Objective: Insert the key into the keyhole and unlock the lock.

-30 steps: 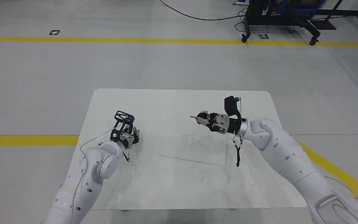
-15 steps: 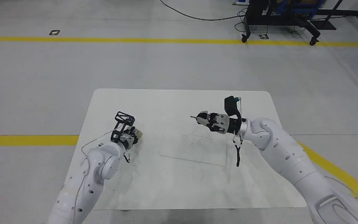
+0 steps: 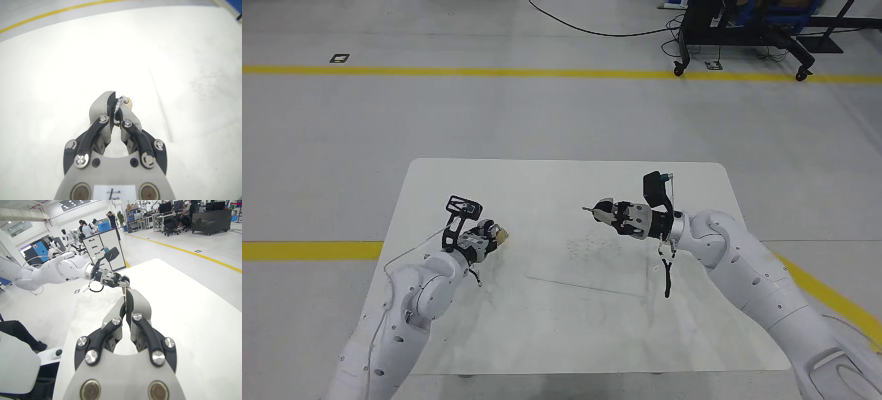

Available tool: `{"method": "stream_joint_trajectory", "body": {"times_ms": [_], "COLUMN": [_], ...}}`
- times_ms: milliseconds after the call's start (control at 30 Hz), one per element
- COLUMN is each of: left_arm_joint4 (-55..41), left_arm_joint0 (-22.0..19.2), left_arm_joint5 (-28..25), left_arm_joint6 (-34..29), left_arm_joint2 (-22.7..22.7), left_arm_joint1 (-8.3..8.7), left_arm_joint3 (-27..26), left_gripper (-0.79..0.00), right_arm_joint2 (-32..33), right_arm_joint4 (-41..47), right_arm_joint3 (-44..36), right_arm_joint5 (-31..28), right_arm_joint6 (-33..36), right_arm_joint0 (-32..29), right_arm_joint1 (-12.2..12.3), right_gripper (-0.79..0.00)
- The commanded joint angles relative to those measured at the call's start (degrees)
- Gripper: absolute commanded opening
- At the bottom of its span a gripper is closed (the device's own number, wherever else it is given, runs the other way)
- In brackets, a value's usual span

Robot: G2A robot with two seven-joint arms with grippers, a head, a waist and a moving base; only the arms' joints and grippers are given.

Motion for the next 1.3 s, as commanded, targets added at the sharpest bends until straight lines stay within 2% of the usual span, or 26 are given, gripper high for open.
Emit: {"method": "stream_joint_trajectory", "body": {"times_ms": [0, 67, 300, 333, 400, 500, 567, 667, 967, 1000, 1067, 1133, 1167, 1267], "left_arm_joint4": [-7.29, -8.84, -9.26, -12.10, -23.51, -42.88, -56.47, -65.11, -65.65, -64.49, -61.47, -62.29, -62.41, -65.66], "left_arm_joint0": [0.50, 0.62, 0.72, 0.90, 0.22, -2.38, -4.63, -8.62, -9.44, -9.28, -10.05, -11.83, -13.04, -15.33], "left_arm_joint5": [-3.91, -5.62, -5.60, -5.98, -9.28, -14.04, -14.06, -11.35, -10.70, -10.24, -3.39, 3.28, 6.87, 11.65], "left_arm_joint6": [2.95, 3.47, 3.62, 3.94, 1.37, -7.22, -14.18, -22.55, -23.65, -22.35, -19.19, -17.30, -16.87, -15.40], "left_arm_joint2": [-1.79, -2.50, -2.51, -2.57, -3.00, -3.67, -3.60, -2.45, -2.16, -2.01, -0.62, 0.74, 1.38, 2.42], "left_arm_joint1": [-0.04, 0.01, -0.02, -0.16, -0.47, -0.76, -1.02, -1.23, -1.27, -1.28, -1.47, -1.88, -2.05, -2.65], "left_arm_joint3": [0.89, 1.49, 1.51, 1.54, 2.65, 6.31, 9.06, 12.34, 12.96, 12.80, 13.38, 13.82, 14.01, 14.52], "left_gripper": [-0.785, -0.785, -0.785, -0.785, -0.785, -0.785, -0.785, -0.785, -0.785, -0.785, -0.785, -0.785, -0.785, -0.785], "right_arm_joint2": [0.00, 0.00, 0.00, 0.00, -1.13, -2.58, -3.32, -5.19, -5.90, -5.90, -5.90, -5.97, -6.02, -6.27], "right_arm_joint4": [0.00, 0.00, 0.00, 0.00, 1.52, 4.77, 8.46, 11.23, 12.36, 12.36, 12.36, 14.52, 16.52, 25.62], "right_arm_joint3": [0.00, 0.00, 0.00, 0.00, -1.99, -1.23, -0.65, 0.18, 0.36, 0.36, 0.36, -1.01, -1.27, -1.98], "right_arm_joint5": [0.00, 0.00, 0.00, 0.00, 0.00, 0.30, 1.89, 3.12, 3.79, 3.79, 3.79, 5.10, 5.95, 9.59], "right_arm_joint6": [0.00, 0.00, 0.00, 0.00, 0.18, 1.47, 0.41, 1.81, 2.70, 2.70, 2.70, 2.42, 2.90, 5.93], "right_arm_joint0": [0.00, 0.00, 0.00, 0.00, -1.06, -0.80, -0.36, 1.05, 1.68, 1.68, 1.68, 0.24, -0.44, -1.97], "right_arm_joint1": [0.00, 0.00, 0.00, 0.00, -0.28, -1.11, -2.00, -3.34, -3.88, -3.88, -3.88, -4.08, -4.17, -4.52], "right_gripper": [-0.785, -0.785, -0.785, -0.785, -0.785, -0.785, -0.785, -0.785, -0.785, -0.785, -0.785, -0.785, -0.785, -0.785]}}
